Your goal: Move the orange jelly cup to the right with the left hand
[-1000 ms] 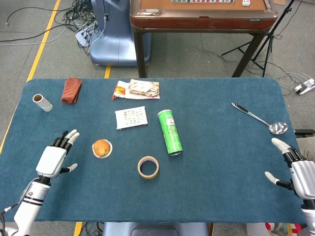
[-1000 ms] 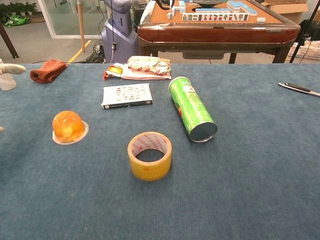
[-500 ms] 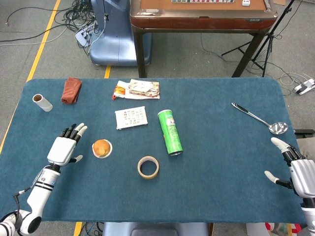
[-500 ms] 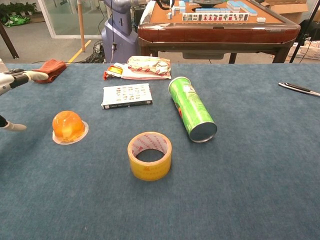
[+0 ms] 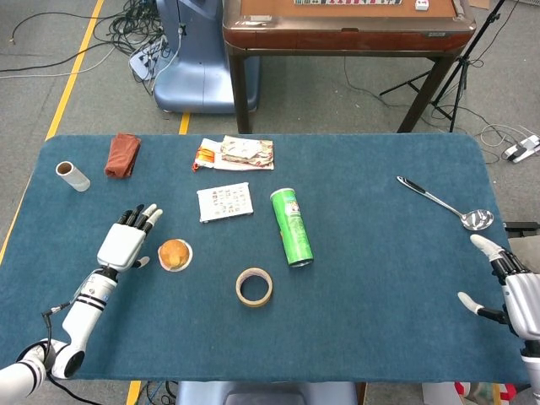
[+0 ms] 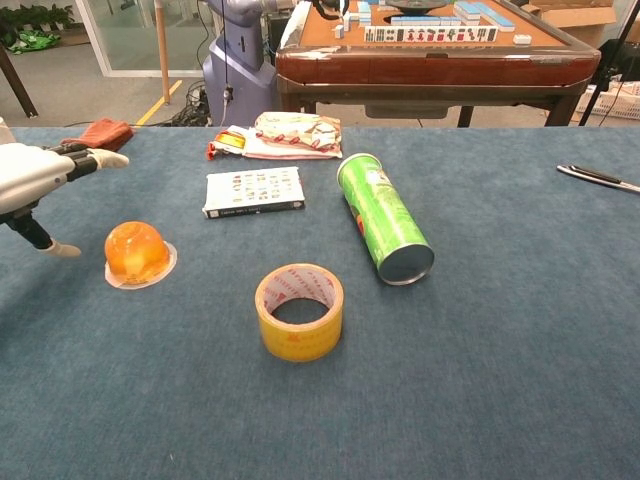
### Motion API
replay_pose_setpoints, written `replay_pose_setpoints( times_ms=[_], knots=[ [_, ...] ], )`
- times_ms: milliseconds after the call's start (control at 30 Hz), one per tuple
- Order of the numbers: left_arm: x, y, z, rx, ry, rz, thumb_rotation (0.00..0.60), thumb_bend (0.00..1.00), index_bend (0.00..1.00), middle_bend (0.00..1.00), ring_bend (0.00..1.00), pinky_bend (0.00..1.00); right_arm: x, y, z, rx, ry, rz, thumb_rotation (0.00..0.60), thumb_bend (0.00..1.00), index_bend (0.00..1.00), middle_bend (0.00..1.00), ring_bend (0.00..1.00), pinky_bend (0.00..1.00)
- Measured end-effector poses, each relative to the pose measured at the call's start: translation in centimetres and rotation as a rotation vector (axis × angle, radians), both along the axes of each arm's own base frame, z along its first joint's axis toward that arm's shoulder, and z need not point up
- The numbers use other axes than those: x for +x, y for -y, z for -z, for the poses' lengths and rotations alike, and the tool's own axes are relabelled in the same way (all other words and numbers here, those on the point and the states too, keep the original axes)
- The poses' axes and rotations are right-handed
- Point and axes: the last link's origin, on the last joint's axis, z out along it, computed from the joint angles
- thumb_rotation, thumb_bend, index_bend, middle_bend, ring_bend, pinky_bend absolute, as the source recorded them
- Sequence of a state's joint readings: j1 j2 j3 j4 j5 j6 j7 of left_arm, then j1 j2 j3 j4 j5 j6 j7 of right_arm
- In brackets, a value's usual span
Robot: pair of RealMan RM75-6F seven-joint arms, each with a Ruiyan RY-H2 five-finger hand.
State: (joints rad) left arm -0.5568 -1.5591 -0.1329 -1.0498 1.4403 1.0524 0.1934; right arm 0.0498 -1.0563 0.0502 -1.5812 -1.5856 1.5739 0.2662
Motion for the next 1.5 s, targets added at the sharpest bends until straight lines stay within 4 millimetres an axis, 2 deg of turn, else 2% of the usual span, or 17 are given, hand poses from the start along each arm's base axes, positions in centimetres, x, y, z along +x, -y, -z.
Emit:
replay_pose_setpoints(
  times_ms=[267, 567, 767, 1100, 1500],
  knots=[
    [0.0, -0.8, 0.3, 0.015, 0.028, -0.039, 0.600, 0.01, 0.00, 0.00, 0.00, 0.13, 0.0, 0.0, -0.1, 0.001, 0.001, 0.000, 0.600, 0.12, 0.15, 0.20, 0.18, 0.46],
    [1.8, -1.1, 1.2, 0.071, 0.121, -0.003, 0.600, 0.01, 0.00, 0.00, 0.00, 0.13, 0.0, 0.1, 0.0, 0.005, -0.001, 0.003, 0.600, 0.12, 0.15, 0.20, 0.18, 0.46],
    [2.9, -0.8, 2.5, 0.057, 0.166, 0.006, 0.600, 0.00, 0.00, 0.00, 0.00, 0.13, -0.1, 0.0, -0.2, 0.002, 0.002, 0.005, 0.600, 0.12, 0.15, 0.20, 0.18, 0.46],
    [4.0, -0.4, 3.4, 0.037, 0.202, 0.008, 0.600, 0.00, 0.00, 0.00, 0.00, 0.13, -0.2, 0.1, -0.4, -0.001, 0.009, 0.009, 0.600, 0.12, 0.15, 0.20, 0.18, 0.46],
    [7.1, -0.4, 4.6, 0.008, 0.216, 0.047, 0.600, 0.00, 0.00, 0.00, 0.00, 0.13, -0.2, 0.1, -0.5, -0.002, 0.012, 0.010, 0.600, 0.12, 0.15, 0.20, 0.18, 0.46]
  ],
)
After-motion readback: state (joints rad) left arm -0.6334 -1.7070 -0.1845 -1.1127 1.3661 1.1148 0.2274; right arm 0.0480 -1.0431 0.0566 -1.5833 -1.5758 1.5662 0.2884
